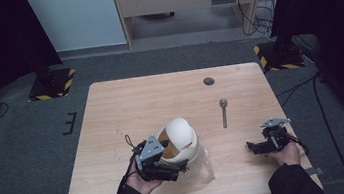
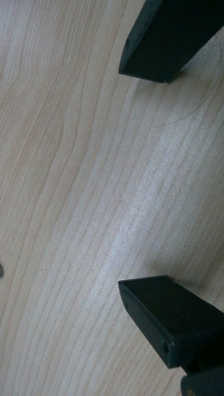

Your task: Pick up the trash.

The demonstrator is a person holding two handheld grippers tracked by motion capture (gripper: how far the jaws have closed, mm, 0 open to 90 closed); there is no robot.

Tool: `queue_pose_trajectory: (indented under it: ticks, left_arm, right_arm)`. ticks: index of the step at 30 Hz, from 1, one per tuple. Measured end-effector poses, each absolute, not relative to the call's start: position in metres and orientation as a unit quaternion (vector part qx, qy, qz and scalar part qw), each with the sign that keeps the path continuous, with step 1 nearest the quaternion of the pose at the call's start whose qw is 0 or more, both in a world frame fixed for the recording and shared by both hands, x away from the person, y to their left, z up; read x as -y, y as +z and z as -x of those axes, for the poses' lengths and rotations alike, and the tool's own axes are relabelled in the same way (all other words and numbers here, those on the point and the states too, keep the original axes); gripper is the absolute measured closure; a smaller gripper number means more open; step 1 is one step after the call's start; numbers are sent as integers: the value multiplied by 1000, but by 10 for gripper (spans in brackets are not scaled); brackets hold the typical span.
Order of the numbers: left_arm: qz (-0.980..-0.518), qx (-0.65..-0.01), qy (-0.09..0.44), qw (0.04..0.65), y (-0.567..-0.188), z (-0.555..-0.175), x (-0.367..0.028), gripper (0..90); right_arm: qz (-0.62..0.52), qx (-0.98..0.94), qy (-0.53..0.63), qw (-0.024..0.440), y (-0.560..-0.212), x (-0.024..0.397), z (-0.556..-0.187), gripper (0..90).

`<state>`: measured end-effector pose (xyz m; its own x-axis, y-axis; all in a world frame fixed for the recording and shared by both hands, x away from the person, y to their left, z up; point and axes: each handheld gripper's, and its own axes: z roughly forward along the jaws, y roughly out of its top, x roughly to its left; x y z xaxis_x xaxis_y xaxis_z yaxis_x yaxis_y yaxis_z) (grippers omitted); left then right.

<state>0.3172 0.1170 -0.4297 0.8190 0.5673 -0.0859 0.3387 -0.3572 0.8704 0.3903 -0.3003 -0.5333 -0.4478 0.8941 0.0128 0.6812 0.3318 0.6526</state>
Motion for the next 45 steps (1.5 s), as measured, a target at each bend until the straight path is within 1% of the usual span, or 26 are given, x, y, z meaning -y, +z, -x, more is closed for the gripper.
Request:
queue_pose_trajectory:
  ticks: [4,10,16,17,18,19,22,23,24,25,26,29,31,35,38,42,45]
  left_arm:
    - [-815,-274,117,497,-429,-315,-118,97]
    - [-801,-276,127,516,-417,-310,-130,100]
    - [-780,-304,160,523,-407,-303,-172,101]
    - [-778,-312,164,521,-408,-304,-180,101]
    - [-778,-312,164,521,-408,-304,-180,101]
    - [-771,-333,173,515,-410,-306,-196,100]
    - [-765,-360,184,502,-418,-309,-220,97]
    - [-765,-360,184,502,-418,-309,-220,97]
    - [-762,-380,189,488,-427,-310,-236,97]
    - [-762,-380,189,488,-427,-310,-236,97]
    - [-761,-402,190,472,-439,-312,-251,97]
    - [-760,-439,193,438,-459,-319,-270,97]
    - [-766,-463,196,400,-473,-326,-280,101]
    - [-774,-495,184,349,-491,-339,-290,100]
    - [-775,-507,175,334,-498,-345,-292,100]
    - [-784,-506,173,316,-503,-347,-291,99]
    - [-796,-497,176,298,-505,-349,-287,99]
  right_arm:
    - [-496,-798,295,173,-532,300,-390,24]
    - [-501,-796,293,170,-529,302,-390,76]
    - [-505,-785,307,186,-521,303,-390,124]
    - [-506,-782,311,187,-520,302,-390,134]
    - [-506,-781,314,189,-518,302,-390,144]
    - [-506,-778,318,194,-516,302,-390,154]
    - [-508,-767,334,204,-509,301,-391,189]
    - [-508,-767,334,204,-509,301,-391,189]
    - [-509,-760,342,214,-503,299,-392,210]
    - [-509,-760,342,214,-503,299,-392,210]
    - [-504,-758,346,229,-498,297,-393,228]
    - [-502,-747,362,243,-490,293,-395,254]
    - [-501,-740,373,250,-485,292,-398,255]
    - [-495,-734,385,262,-476,287,-405,270]
    - [-492,-731,391,267,-470,284,-410,277]
    - [-492,-730,389,271,-466,279,-418,294]
    - [-487,-734,389,269,-467,264,-432,337]
